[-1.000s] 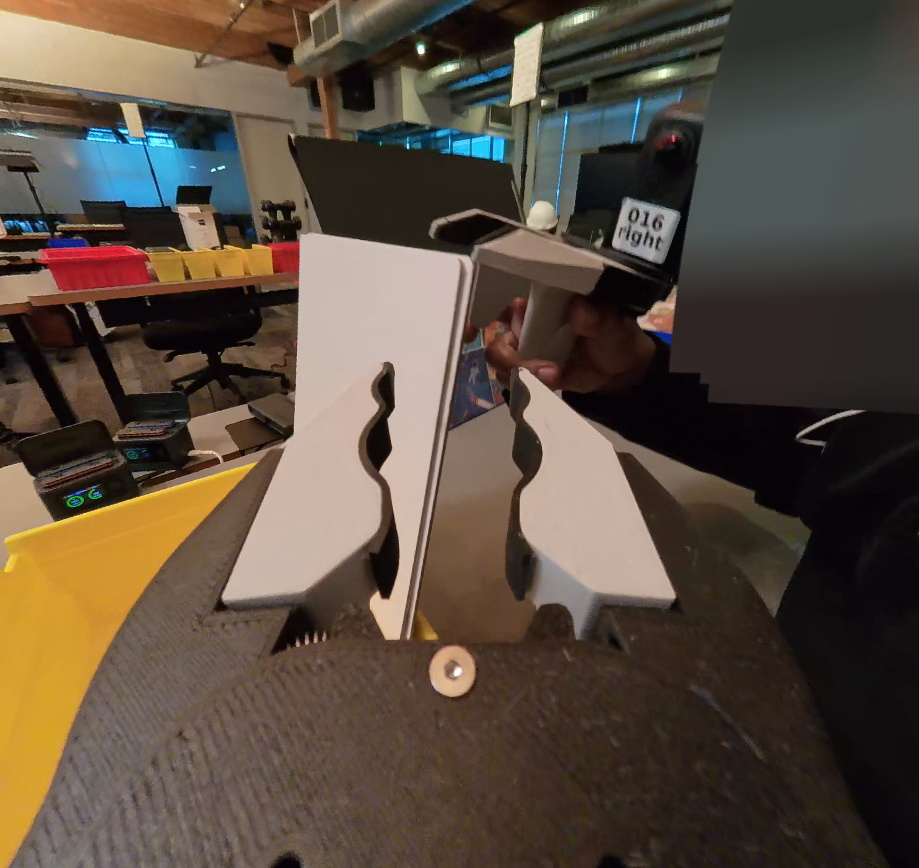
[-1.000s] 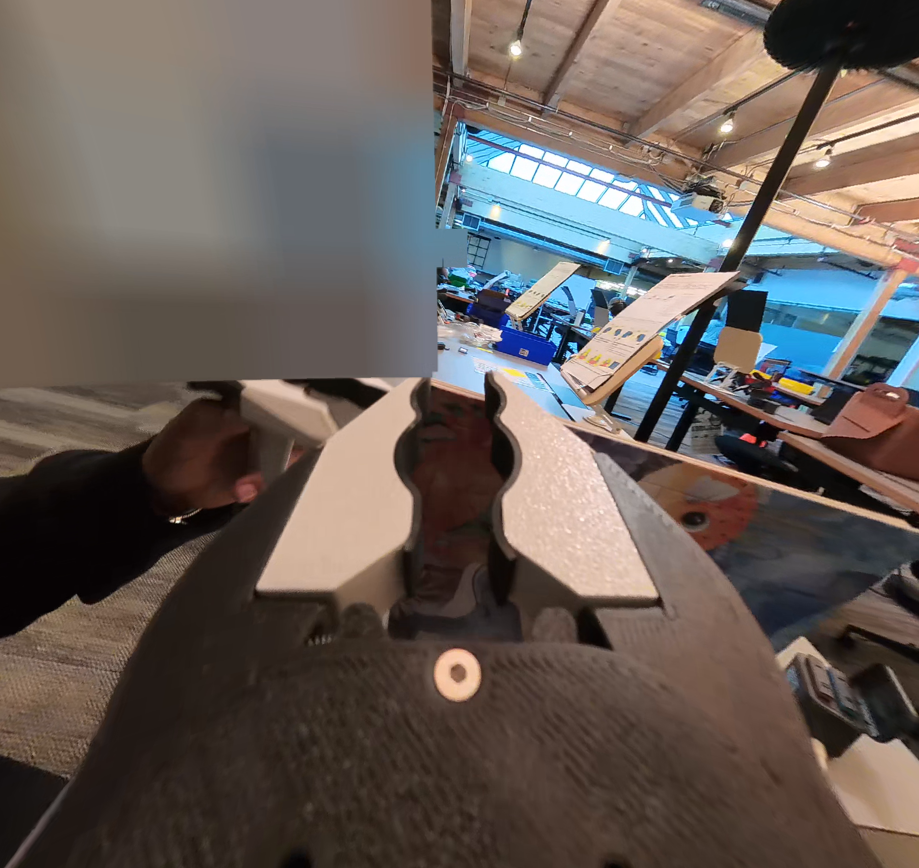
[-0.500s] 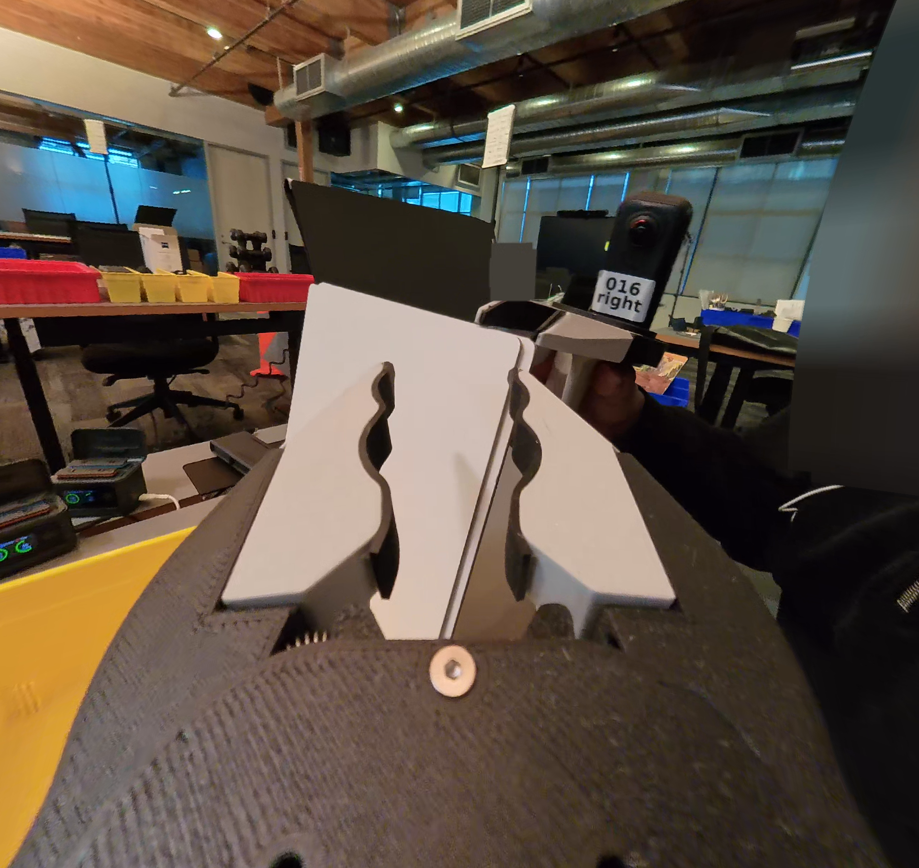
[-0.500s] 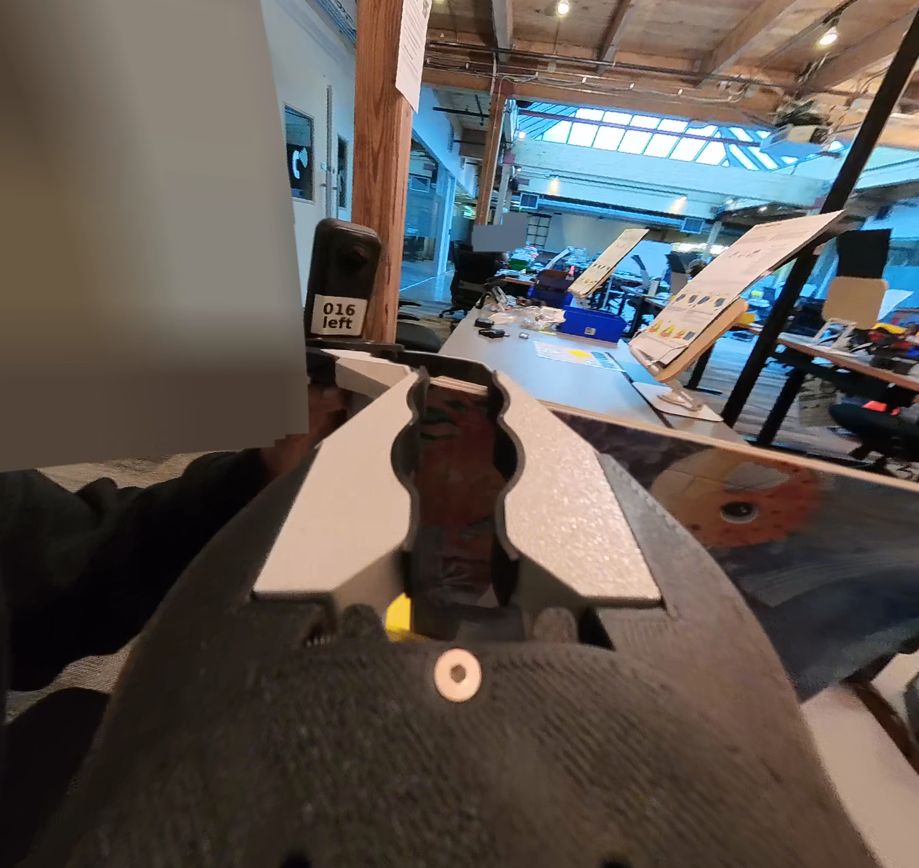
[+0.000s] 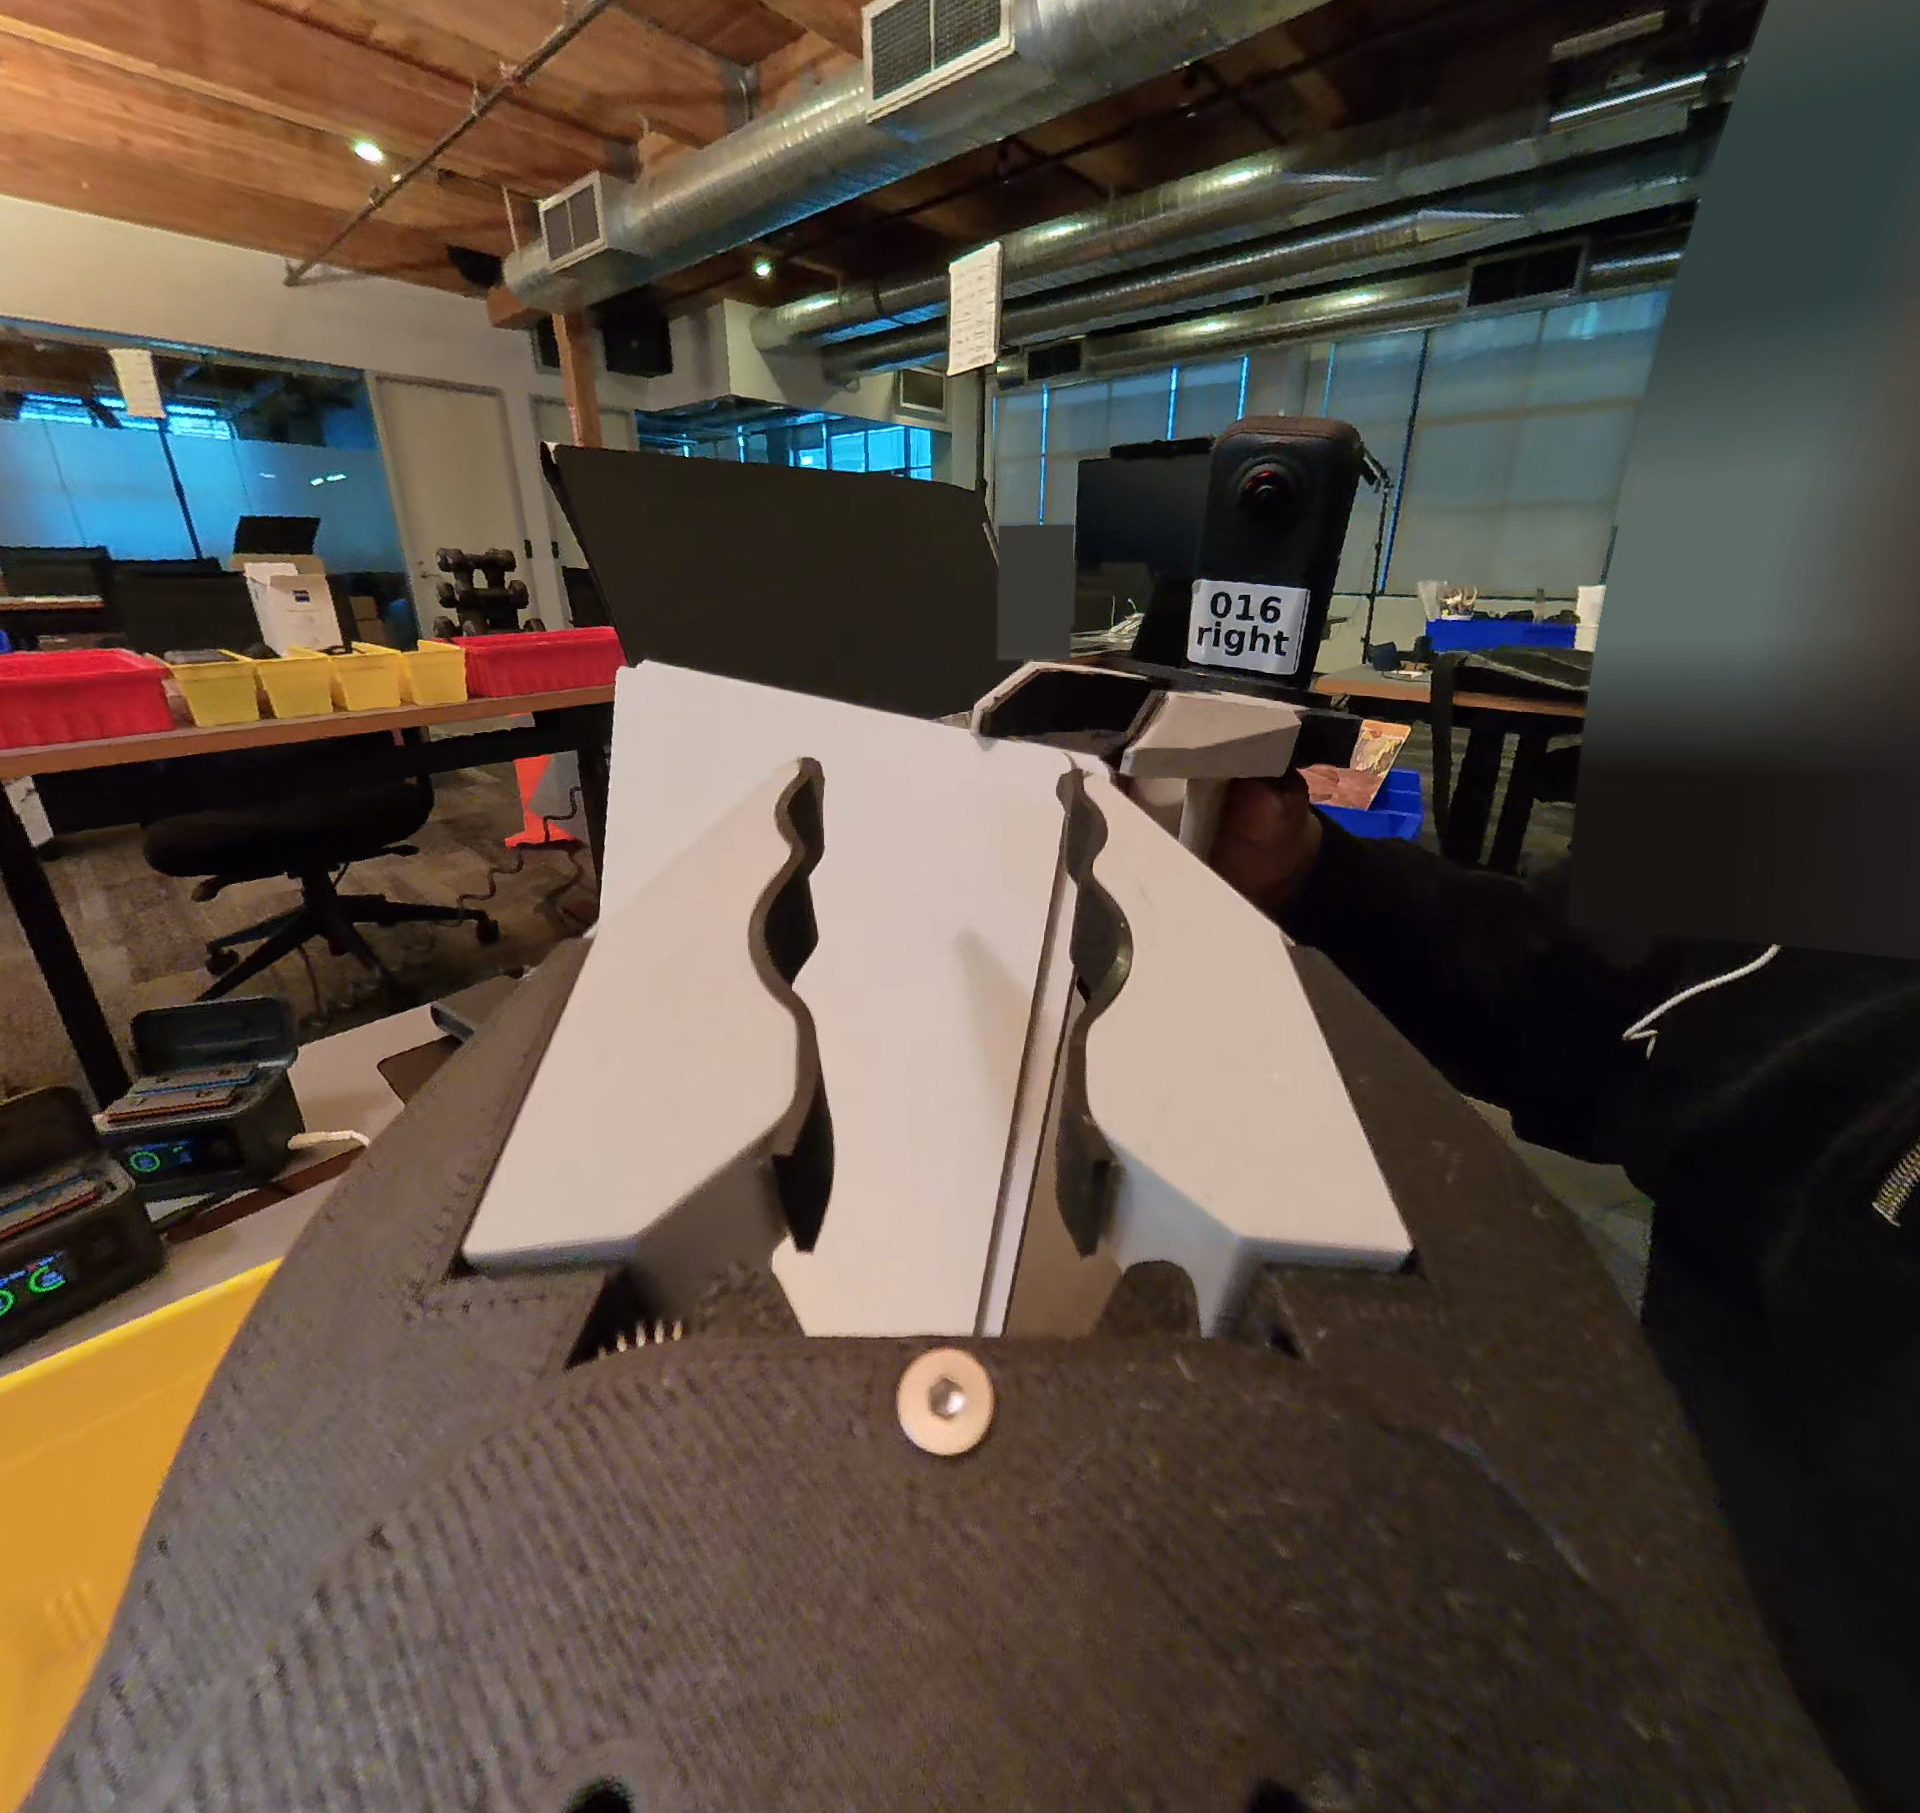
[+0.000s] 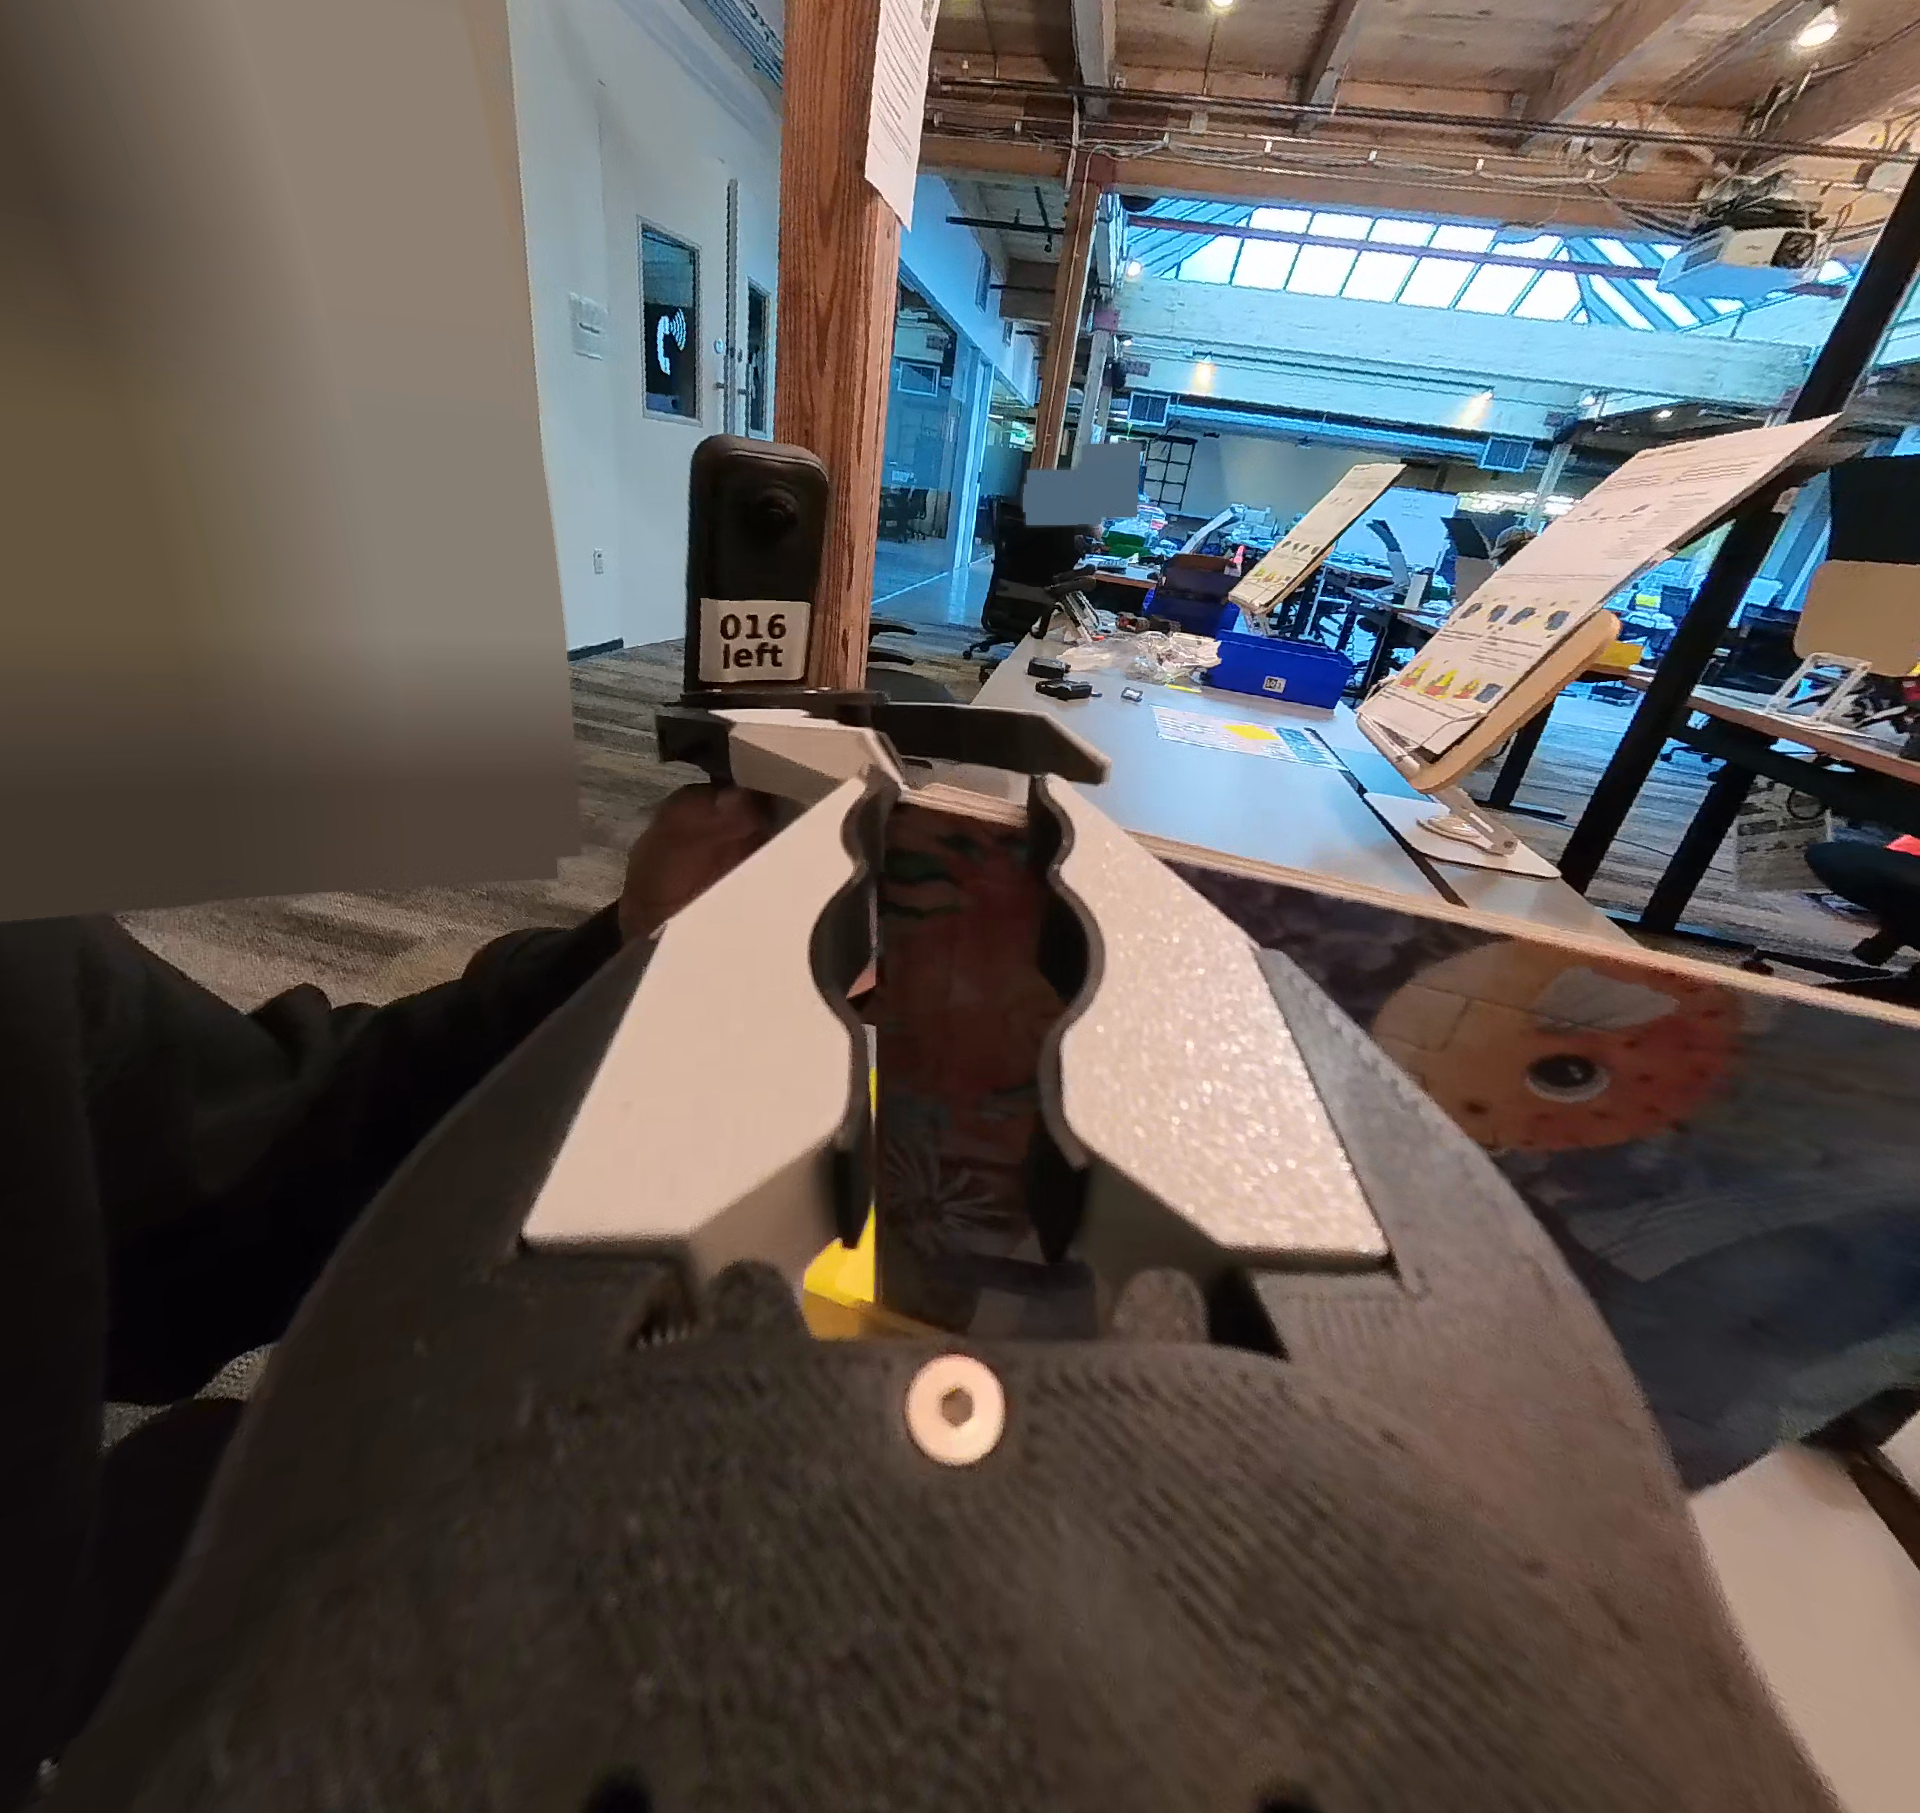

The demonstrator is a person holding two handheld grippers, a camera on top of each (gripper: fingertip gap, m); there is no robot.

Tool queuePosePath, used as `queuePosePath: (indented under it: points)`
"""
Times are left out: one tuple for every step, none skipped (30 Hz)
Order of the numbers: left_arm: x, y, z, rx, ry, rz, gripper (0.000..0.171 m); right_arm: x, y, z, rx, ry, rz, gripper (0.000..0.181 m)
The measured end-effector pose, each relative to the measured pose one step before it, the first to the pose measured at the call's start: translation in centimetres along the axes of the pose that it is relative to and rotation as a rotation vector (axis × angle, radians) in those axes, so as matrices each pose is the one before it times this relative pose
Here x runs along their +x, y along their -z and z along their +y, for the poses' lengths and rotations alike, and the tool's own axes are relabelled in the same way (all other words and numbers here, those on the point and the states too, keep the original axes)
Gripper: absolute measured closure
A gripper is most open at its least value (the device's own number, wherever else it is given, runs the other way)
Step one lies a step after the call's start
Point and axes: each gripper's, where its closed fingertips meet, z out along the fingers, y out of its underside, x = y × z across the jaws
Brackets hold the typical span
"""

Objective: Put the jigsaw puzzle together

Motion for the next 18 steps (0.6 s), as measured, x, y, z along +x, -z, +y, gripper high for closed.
queuePosePath:
  points:
    - [-0.02, -0.007, -0.024, 0.00029, -0.0033, 0.0002, 0.127, -0.028, -0.033, 0.025, -0.0041, 0.0114, 0.003, 0.154]
    - [-0.037, 0.011, 0.007, -0.00129, -0.001, -0.0002, 0.127, -0.026, -0.03, 0.028, -0.0044, 0.0111, 0.0033, 0.153]
    - [-0.079, 0.017, 0.025, -0.00184, -0.0001, -0.0036, 0.126, -0.013, -0.042, 0.021, -0.004, 0.0106, 0.0044, 0.153]
    - [-0.1, 0.033, 0.014, -0.00274, -0.0021, -0.0078, 0.124, -0.01, -0.043, 0.017, -0.0038, 0.0101, 0.0049, 0.152]
    - [-0.172, 0.047, 0.027, -0.00511, -0.004, -0.0156, 0.122, 0.019, -0.046, 0.034, -0.004, 0.0094, 0.0052, 0.152]
    - [-0.23, 0.063, -0.001, -0.00485, -0.0041, -0.0203, 0.12, 0.012, -0.066, 0.019, -0.0042, 0.0089, 0.0047, 0.151]
    - [-0.192, 0.078, -0.046, -0.00219, -0.0047, -0.019, 0.118, 0.008, -0.061, 0.04, -0.0041, 0.0079, 0.0038, 0.15]
    - [-0.116, 0.087, -0.026, -0.0016, -0.0065, -0.0151, 0.117, -0.002, -0.064, 0.005, -0.0024, 0.0071, 0.0027, 0.15]
    - [-0.149, 0.079, -0.009, -0.00129, -0.0046, -0.0162, 0.115, 0.005, -0.044, 0.017, -0.0019, 0.0067, 0.0031, 0.149]
    - [-0.117, 0.097, -0.006, 0.00025, -0.003, -0.0132, 0.114, 0.0, -0.046, 0.009, -0.0017, 0.0077, 0.0036, 0.149]
    - [-0.186, 0.14, -0.039, 0.00312, -0.0004, -0.0154, 0.115, -0.012, -0.03, 0.018, -0.0027, 0.0087, 0.0029, 0.149]
    - [-0.698, 0.222, 0.05, 0.00037, -0.0017, -0.0477, 0.133, -0.048, -0.003, 0.026, -0.0038, 0.0087, 0.0019, 0.149]
    - [-0.77, 0.263, 0.106, -0.00039, -0.0224, -0.0498, 0.137, -0.008, 0.02, 0.029, -0.0042, 0.01, 0.0034, 0.149]
    - [-0.613, 0.228, 0.105, 0.00221, -0.0192, -0.0366, 0.137, -0.008, 0.039, 0.022, -0.0038, 0.0098, 0.0029, 0.148]
    - [-0.399, 0.17, 0.163, -0.0036, -0.0022, -0.0194, 0.137, -0.004, 0.023, 0.015, -0.0026, 0.0061, 0.0022, 0.148]
    - [0.084, 0.105, 0.085, -0.00034, 0.014, 0.0115, 0.135, -0.002, 0.007, 0.008, -0.0015, 0.0032, 0.0017, 0.148]
    - [0.575, 0.045, -0.077, 0.00857, 0.0239, 0.0421, 0.132, -0.005, -0.017, 0.009, -0.0005, 0.003, 0.001, 0.148]
    - [0.737, 0.001, -0.161, 0.01229, 0.0277, 0.0514, 0.129, 0.009, -0.032, -0.002, 0.0002, 0.0018, 0.0003, 0.148]
